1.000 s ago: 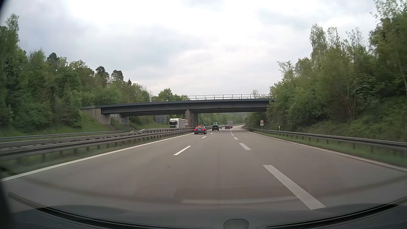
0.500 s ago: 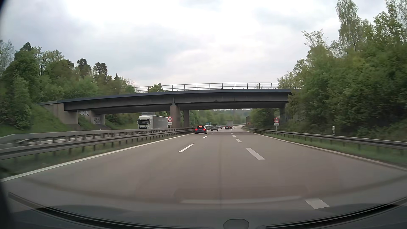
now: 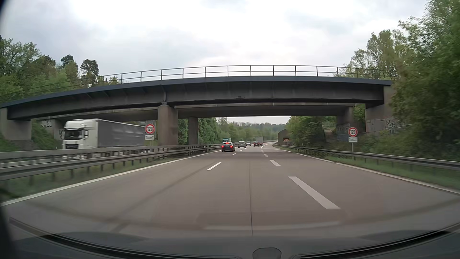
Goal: Follow the waypoints while adhering to traffic rules and regulations
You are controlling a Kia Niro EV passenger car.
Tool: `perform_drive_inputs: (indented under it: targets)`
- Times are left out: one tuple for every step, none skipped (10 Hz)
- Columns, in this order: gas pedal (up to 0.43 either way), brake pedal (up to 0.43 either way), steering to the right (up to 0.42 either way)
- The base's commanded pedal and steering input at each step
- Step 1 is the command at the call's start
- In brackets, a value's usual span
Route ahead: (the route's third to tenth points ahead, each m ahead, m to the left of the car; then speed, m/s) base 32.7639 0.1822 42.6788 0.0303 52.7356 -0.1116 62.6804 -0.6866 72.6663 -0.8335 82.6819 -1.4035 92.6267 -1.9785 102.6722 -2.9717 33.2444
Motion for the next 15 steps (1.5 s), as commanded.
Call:
perform_drive_inputs:
  targets:
    - [0.197,0.000,0.006]
    - [0.197,0.000,0.006]
    - [0.197,0.000,0.005]
    - [0.197,0.000,0.006]
    - [0.197,0.000,0.006]
    - [0.197,0.000,0.005]
    - [0.197,0.000,0.006]
    - [0.197,0.000,0.006]
    - [0.197,0.000,0.006]
    - [0.197,0.000,0.005]
    - [0.197,0.000,0.006]
    - [0.197,0.000,0.005]
    - [0.197,0.000,0.004]
    - [0.197,0.000,0.004]
    - [0.197,0.000,0.004]
